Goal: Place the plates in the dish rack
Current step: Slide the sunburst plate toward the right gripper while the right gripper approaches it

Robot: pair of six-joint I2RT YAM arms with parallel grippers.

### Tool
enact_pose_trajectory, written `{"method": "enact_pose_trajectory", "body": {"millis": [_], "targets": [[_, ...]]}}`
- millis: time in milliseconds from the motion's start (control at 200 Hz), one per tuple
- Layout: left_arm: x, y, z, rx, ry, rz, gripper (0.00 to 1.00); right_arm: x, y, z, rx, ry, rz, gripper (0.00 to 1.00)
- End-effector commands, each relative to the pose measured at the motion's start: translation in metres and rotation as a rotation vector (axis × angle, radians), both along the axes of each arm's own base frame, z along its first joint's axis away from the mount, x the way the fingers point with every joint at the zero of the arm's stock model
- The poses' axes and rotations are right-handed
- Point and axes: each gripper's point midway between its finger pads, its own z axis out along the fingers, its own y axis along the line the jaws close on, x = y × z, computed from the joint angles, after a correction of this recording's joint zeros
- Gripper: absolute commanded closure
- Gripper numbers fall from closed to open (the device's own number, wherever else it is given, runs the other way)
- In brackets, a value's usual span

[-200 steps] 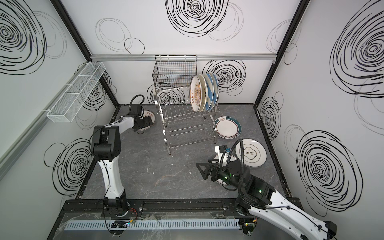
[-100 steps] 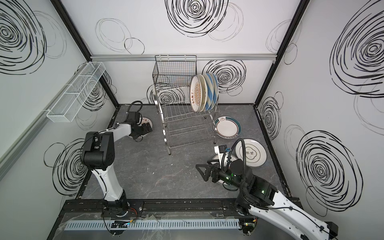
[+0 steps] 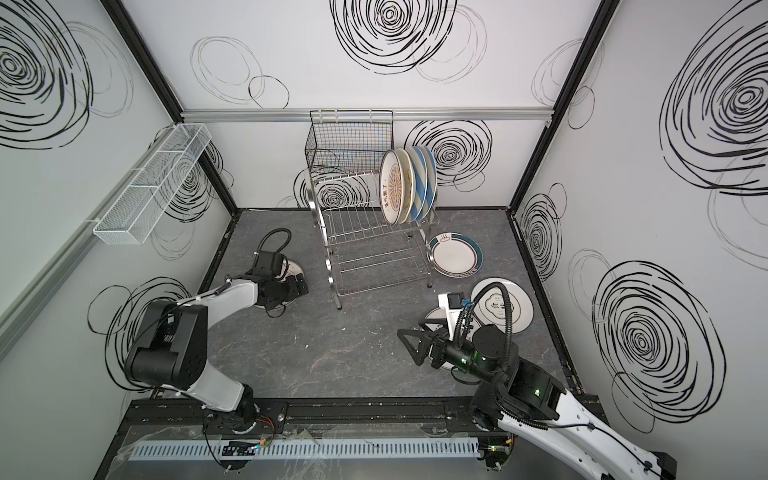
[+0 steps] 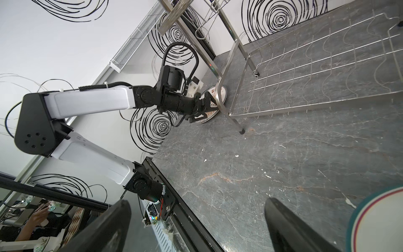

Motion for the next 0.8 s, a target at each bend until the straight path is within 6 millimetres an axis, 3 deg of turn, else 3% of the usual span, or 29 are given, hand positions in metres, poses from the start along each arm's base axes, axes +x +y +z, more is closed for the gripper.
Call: {"method": "enact_pose_trajectory", "body": {"millis": [0,290,460,615,795], "targets": [[-0.026,-0.016,-0.002,-0.011,0.033,0.000,0.04,0.000,-0.006,0.000,0.007,-0.015,-0.022,0.00],[-0.063,-0.059,0.013,-0.086,-0.029,-0.026,0.04,0.000,-0.010,-0.004,0.010,-0.007,-0.039,0.00],[-0.084,-0.090,0.009,-0.138,-0.033,-0.082,0.04,0.001,-0.012,-0.004,0.005,0.007,-0.049,0.00],[-0.112,-0.105,-0.003,-0.155,-0.011,-0.121,0.04,-0.003,-0.014,0.003,0.002,0.051,-0.050,0.00],[-0.138,-0.109,-0.006,-0.198,-0.022,-0.125,0.04,0.001,-0.016,0.005,-0.017,0.044,-0.071,0.00]]}}
